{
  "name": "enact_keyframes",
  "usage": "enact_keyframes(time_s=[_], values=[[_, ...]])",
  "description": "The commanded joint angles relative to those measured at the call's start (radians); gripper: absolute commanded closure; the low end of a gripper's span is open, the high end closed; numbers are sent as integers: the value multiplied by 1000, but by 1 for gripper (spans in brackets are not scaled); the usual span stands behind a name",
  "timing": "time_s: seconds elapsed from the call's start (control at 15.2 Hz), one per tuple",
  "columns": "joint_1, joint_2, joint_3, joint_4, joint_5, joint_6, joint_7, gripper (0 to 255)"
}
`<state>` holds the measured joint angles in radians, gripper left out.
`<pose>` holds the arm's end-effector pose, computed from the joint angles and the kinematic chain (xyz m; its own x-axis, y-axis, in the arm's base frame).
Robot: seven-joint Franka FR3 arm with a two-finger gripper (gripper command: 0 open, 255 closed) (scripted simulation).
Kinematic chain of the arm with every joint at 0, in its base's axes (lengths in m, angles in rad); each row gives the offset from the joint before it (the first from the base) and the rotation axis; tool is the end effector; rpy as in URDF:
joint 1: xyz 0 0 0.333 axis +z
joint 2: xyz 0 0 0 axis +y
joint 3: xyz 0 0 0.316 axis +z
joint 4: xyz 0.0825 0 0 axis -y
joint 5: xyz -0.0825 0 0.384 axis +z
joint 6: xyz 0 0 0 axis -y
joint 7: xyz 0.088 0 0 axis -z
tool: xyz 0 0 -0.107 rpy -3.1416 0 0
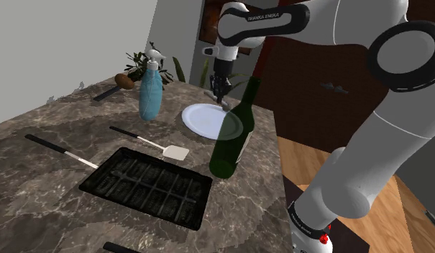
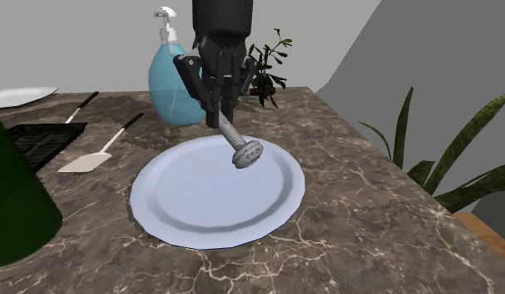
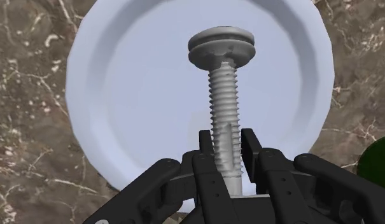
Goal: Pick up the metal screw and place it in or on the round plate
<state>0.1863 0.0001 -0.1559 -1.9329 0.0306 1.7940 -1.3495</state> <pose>0.5429 0.0191 0.4720 0.1982 0.9801 -0.0025 0.9702 -0.1966 -0.1415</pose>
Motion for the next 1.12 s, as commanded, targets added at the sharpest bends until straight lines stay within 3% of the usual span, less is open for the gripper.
enact_keyframes(time_s=[0.0,0.79,1.06], values=[[3,-16,3,-38,-2,23,6,255],[1,36,2,-150,8,186,-5,255],[1,36,2,-150,8,186,-5,255]])
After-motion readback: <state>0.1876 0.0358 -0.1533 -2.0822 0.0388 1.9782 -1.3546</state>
